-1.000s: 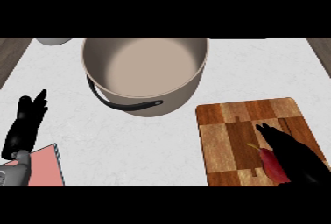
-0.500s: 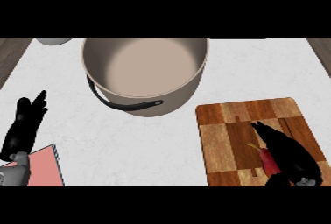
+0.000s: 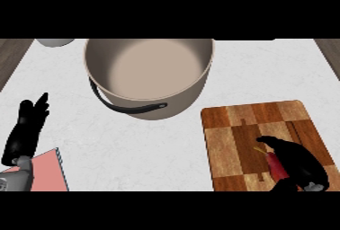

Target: Pick the pear from the cutting board and place it in the pot

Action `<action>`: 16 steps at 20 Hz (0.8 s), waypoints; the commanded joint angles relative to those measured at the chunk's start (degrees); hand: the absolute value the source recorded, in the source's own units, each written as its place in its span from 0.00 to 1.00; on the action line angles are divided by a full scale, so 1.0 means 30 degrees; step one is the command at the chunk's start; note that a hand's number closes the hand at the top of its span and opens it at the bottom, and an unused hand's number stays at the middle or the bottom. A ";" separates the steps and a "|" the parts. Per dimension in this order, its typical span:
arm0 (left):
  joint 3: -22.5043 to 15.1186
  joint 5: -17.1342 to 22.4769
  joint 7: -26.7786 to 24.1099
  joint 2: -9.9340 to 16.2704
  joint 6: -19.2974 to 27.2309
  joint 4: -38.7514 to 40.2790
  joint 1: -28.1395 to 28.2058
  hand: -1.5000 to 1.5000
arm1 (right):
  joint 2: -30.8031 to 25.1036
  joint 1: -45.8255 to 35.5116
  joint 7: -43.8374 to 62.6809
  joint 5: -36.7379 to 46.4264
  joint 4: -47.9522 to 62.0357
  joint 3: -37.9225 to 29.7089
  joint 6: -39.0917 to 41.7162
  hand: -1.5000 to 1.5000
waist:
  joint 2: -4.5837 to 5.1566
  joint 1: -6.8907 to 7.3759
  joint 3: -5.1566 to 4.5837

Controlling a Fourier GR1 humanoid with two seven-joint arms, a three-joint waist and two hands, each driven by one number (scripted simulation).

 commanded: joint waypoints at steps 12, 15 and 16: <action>0.0108 -0.0363 0.0850 -0.0570 -0.0308 -0.0825 0.0190 0.50 | -0.0230 0.0172 -0.3626 0.3249 0.0112 0.0209 -0.3838 1.00 | 0.0018 -0.0005 0.0009; 0.0652 -0.0372 -0.0859 -0.0169 -0.0208 0.1346 -0.0599 0.50 | -0.0639 0.0940 -0.2948 0.3330 -0.2568 -0.0248 -0.3555 1.00 | 0.0010 -0.0166 -0.0002; 0.0254 -0.0177 0.0575 -0.0225 -0.0727 -0.0863 0.0290 0.50 | -0.0638 -0.0371 -0.3672 0.3676 -0.0337 -0.0775 -0.4319 1.00 | 0.0015 0.0025 0.0010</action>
